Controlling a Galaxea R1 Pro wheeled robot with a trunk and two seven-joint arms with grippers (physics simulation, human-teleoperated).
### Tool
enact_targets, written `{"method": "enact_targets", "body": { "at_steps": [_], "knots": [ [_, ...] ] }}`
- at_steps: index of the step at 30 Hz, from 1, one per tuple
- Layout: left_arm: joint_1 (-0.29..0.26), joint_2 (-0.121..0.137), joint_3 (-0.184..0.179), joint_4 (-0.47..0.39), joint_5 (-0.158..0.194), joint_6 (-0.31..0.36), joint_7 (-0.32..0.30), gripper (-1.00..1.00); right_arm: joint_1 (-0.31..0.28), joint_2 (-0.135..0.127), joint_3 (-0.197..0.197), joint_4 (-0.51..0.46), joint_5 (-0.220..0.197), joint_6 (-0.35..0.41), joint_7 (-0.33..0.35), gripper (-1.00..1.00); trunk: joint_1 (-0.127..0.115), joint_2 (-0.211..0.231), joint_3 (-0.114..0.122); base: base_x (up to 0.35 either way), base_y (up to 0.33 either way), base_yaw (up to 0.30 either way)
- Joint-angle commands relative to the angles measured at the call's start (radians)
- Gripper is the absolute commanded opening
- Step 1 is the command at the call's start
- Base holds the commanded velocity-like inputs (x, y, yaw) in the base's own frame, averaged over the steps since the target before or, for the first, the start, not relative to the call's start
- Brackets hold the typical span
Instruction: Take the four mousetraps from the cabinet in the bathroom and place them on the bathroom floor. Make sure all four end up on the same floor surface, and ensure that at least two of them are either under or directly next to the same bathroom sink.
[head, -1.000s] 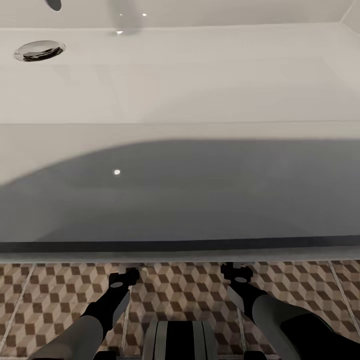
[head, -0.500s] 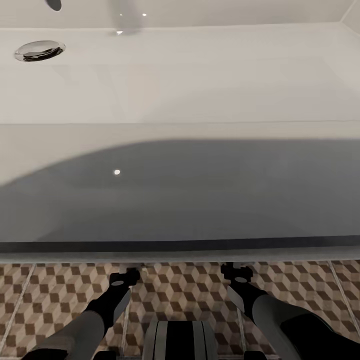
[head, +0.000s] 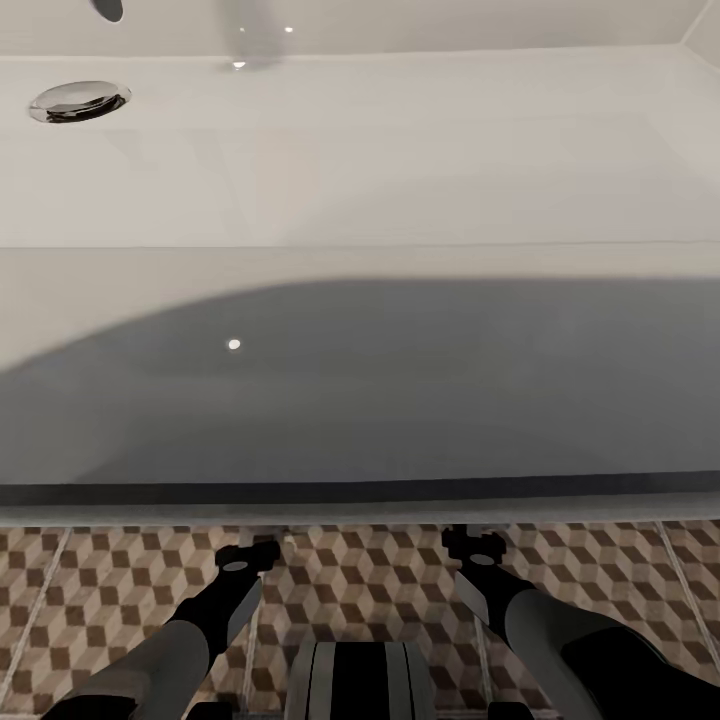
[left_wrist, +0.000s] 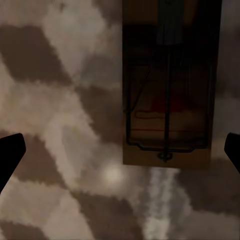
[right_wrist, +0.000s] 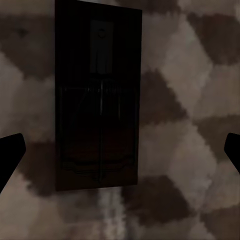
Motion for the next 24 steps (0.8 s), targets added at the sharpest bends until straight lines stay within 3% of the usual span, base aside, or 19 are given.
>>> {"method": "enact_targets", "body": {
  "at_steps": [1, 24],
  "knots": [
    [0.000, 0.000, -0.002, -0.002, 0.002, 0.003, 0.004, 1.00, 0.000, 0.000, 0.009, 0.001, -0.010, -0.004, -0.003, 1.00, 0.000, 0.000, -0.001, 0.000, 0.000, 0.000],
    [0.000, 0.001, -0.006, -0.034, 0.001, -0.027, 0.004, 1.00, 0.000, 0.000, 0.009, 0.001, -0.010, -0.004, -0.003, 1.00, 0.000, 0.000, -0.001, 0.000, 0.000, 0.000]
  ]
}}
